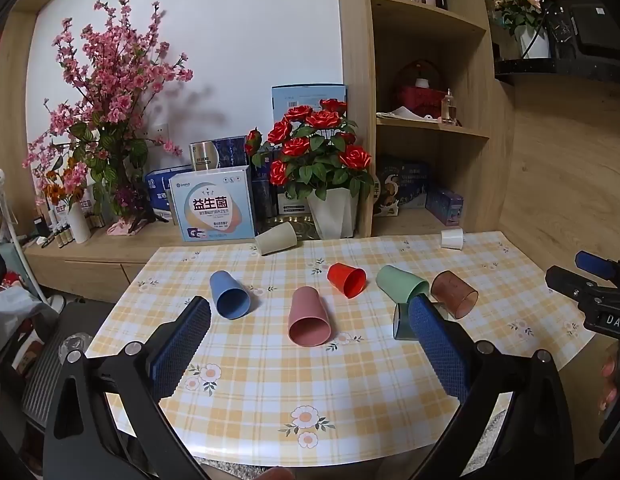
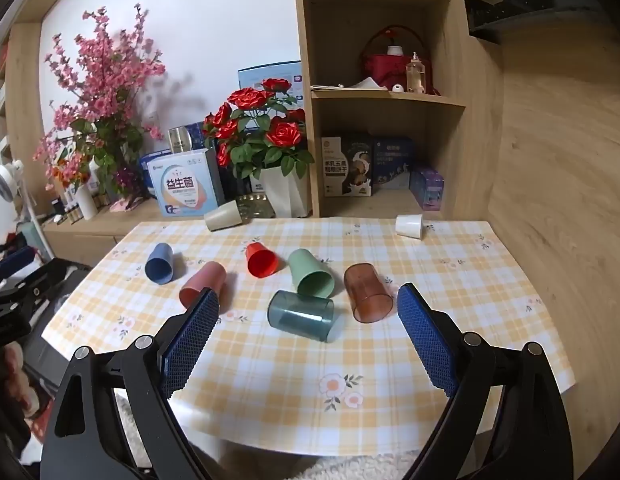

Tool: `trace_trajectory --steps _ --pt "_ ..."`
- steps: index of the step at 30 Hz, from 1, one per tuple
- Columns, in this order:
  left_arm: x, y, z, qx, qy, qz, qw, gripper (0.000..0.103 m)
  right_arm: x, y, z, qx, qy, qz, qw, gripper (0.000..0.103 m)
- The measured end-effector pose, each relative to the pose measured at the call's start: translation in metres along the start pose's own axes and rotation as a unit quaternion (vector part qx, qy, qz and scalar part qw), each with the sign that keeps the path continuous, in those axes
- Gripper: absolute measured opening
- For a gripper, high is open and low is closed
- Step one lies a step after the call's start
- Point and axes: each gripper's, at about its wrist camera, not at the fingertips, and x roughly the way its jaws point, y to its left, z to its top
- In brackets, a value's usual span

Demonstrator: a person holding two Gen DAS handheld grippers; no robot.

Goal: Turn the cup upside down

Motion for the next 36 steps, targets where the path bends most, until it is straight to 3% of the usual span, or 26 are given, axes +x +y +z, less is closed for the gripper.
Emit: trace_trajectory --steps 36 --pt "0.000 -0.001 0.000 0.001 0.000 0.000 1.0000 0.097 -0.005 -0.003 0.005 -0.004 -0.008 -0.006 1.000 0.088"
